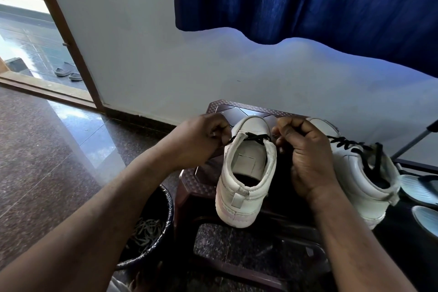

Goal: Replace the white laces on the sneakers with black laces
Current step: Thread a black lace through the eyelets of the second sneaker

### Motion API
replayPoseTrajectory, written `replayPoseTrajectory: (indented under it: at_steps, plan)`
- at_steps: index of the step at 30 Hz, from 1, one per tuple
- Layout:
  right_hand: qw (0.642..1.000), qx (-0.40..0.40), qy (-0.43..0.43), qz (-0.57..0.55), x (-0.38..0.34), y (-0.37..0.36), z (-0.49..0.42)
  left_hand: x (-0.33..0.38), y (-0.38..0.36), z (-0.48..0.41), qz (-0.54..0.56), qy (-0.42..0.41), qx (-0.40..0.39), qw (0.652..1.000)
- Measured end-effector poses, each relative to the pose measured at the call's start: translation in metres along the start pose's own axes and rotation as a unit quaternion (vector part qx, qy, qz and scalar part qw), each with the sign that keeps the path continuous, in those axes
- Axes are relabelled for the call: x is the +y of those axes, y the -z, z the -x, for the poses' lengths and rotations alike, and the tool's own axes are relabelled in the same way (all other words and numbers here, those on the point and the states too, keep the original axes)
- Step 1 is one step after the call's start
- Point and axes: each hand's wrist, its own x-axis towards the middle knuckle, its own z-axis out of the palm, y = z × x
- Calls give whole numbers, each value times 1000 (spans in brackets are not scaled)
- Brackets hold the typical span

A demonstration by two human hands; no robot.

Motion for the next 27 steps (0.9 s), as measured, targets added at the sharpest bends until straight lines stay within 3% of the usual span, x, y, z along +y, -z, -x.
replayPoseTrajectory:
  at_steps: [3, 6, 10, 14, 19, 25, 27]
  plan:
    - [999, -33, -9, 20, -1, 5, -1, 2, -1, 1, 75, -18, -16, 997]
    - [994, -95, -16, 58, -1, 6, 2, 5, -6, 1, 61, -27, -9, 998]
    - [991, -110, -12, 71, -2, 7, 4, 7, -5, 1, 71, 4, 5, 997]
    - [979, -108, 32, 172, 1, 7, 1, 8, -1, 1, -37, 9, 52, 998]
    - [967, -103, 35, 230, -1, 5, 0, 10, -1, 1, -115, 11, 49, 992]
    - [976, -102, 31, 191, -4, 6, 2, 8, 4, 3, 73, -22, 17, 997]
    - [972, -118, 41, 199, -7, 6, 5, 7, 4, 3, 90, -28, 5, 996]
